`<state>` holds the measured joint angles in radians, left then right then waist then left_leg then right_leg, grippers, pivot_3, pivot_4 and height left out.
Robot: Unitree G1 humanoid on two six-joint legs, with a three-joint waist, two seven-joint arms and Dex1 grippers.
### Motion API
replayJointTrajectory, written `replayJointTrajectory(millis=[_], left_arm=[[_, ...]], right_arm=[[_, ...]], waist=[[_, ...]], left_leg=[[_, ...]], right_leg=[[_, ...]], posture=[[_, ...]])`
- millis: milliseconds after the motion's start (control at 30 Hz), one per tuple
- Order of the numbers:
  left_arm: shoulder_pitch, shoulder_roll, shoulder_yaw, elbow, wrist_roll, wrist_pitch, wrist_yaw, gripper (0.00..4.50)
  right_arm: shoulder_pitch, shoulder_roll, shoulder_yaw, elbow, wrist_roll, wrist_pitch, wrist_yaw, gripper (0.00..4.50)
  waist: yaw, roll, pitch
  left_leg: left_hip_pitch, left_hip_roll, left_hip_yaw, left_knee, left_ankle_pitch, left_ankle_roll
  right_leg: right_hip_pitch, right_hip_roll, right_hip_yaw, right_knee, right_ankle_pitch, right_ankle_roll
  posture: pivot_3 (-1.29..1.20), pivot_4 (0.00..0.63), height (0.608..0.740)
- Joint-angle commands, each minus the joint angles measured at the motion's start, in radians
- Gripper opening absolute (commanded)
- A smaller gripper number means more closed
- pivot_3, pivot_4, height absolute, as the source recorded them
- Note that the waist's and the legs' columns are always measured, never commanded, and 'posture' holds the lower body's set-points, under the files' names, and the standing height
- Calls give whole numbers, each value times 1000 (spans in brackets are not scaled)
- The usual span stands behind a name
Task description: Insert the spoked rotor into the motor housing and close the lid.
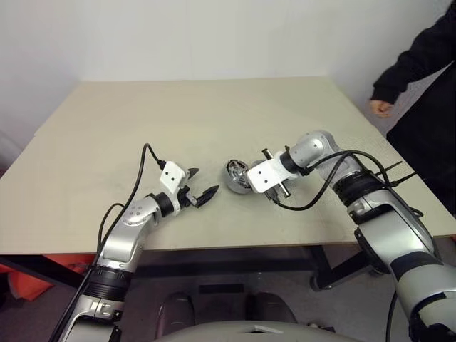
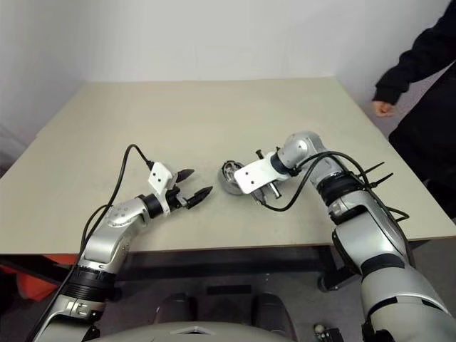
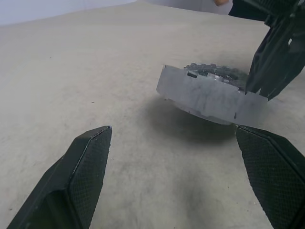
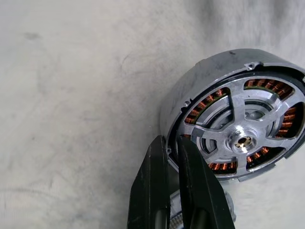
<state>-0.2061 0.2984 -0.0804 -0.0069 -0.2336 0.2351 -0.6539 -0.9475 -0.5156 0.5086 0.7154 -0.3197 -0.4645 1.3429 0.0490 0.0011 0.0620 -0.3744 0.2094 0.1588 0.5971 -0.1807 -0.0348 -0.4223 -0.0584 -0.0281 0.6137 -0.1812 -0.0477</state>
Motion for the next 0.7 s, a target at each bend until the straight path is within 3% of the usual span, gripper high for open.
replayJointTrajectory(millis=[33, 467, 700], left_arm=[[-1, -2, 5, -31, 1, -22, 9, 4356], [25, 5, 14, -49, 4, -25, 26, 4356], [29, 12, 16, -41, 3, -34, 24, 4356]], right_arm=[[-11, 14, -26, -59, 3, 66, -41, 12], [6, 80, -14, -86, -17, 223, -83, 12], [-6, 100, -49, -96, 18, 249, -115, 2417]], waist=[[0, 0, 0], [-2, 0, 0], [-1, 0, 0]], left_leg=[[0, 0, 0, 0, 0, 0], [1, 0, 0, 0, 0, 0], [2, 0, 0, 0, 0, -1]], right_leg=[[0, 0, 0, 0, 0, 0], [0, 0, 0, 0, 0, 0], [0, 0, 0, 1, -3, 5]], posture=[[0, 0, 740], [0, 0, 740], [0, 0, 740]])
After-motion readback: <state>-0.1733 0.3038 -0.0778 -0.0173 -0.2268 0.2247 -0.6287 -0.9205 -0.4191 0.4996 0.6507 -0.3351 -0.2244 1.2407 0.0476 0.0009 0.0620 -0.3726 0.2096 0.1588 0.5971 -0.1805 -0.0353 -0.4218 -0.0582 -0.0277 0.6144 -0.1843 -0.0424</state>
